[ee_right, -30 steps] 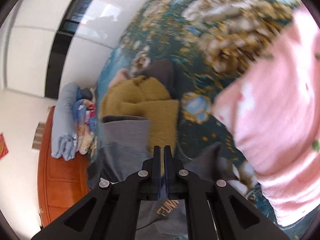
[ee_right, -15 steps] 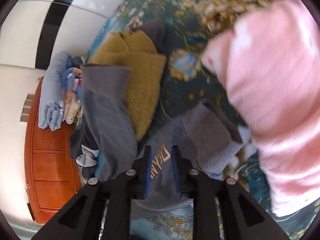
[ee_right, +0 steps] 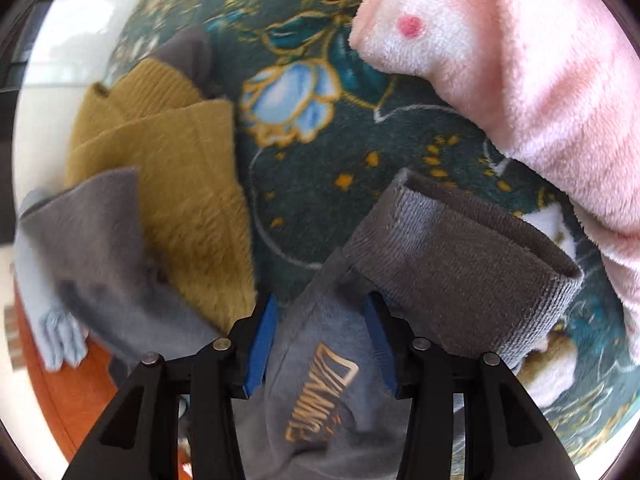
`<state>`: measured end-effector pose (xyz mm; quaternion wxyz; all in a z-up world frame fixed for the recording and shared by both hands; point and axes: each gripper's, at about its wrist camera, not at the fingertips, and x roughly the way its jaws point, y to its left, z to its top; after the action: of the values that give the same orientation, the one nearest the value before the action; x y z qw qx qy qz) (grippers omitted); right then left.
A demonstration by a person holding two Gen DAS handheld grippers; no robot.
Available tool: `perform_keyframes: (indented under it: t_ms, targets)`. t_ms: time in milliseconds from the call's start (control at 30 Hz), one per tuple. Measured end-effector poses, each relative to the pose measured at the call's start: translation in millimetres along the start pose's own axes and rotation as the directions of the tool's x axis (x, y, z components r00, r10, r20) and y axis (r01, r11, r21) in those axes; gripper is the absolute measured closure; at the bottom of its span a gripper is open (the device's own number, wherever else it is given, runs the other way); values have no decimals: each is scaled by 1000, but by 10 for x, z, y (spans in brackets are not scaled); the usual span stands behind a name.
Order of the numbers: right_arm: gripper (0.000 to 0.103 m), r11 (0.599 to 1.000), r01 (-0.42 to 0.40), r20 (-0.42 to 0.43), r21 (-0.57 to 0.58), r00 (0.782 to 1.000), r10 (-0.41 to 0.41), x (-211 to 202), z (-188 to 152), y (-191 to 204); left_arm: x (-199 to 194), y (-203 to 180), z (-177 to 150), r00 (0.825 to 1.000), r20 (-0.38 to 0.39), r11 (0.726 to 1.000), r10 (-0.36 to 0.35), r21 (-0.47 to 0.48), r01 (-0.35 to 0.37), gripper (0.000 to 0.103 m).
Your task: Fold clothes
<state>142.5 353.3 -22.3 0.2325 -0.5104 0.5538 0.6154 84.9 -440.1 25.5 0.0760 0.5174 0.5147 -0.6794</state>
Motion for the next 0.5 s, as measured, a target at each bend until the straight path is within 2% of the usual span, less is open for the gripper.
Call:
perform_keyframes:
  t_ms: [67, 167, 233, 300, 333, 367, 400, 467, 500]
  targets:
    - [56, 999, 41, 5, 21, 999, -41, 34, 17, 41, 223, -318, 24, 999, -31, 997, 44, 61, -42, 56]
    - [56, 997, 57, 6, 57, 998, -58, 62, 44, 42, 624, -620, 132, 984, -68, 983, 165, 93, -158, 56]
    - [57, 997, 66, 3, 48, 998, -66, 61, 50, 38, 854, -601, 225, 975, -109, 981, 195, 14, -195, 56]
    - [72, 997, 71, -1, 39, 998, -71, 51, 58, 18, 979, -554, 279, 967, -124, 973, 221, -39, -228, 58]
    - [84, 997, 65, -6, 42, 998, -65, 41, 69, -14, 1022, -527, 298, 963, -127, 967, 237, -62, -246, 62]
    - [93, 998, 51, -10, 45, 999, -51, 24, 80, -58, 1065, -499, 317, 959, -131, 961, 252, -85, -264, 70]
    - [95, 998, 34, -11, 46, 999, -33, 1, 88, -111, 1064, -465, 330, 959, -125, 958, 254, -107, -267, 75]
    - [98, 999, -2, -14, 47, 1000, 2, -45, 105, -215, 1043, -395, 348, 961, -109, 953, 253, -141, -267, 96]
    - [98, 999, -20, -10, 46, 1000, 21, -73, 108, -255, 1023, -360, 351, 963, -100, 953, 249, -155, -262, 98]
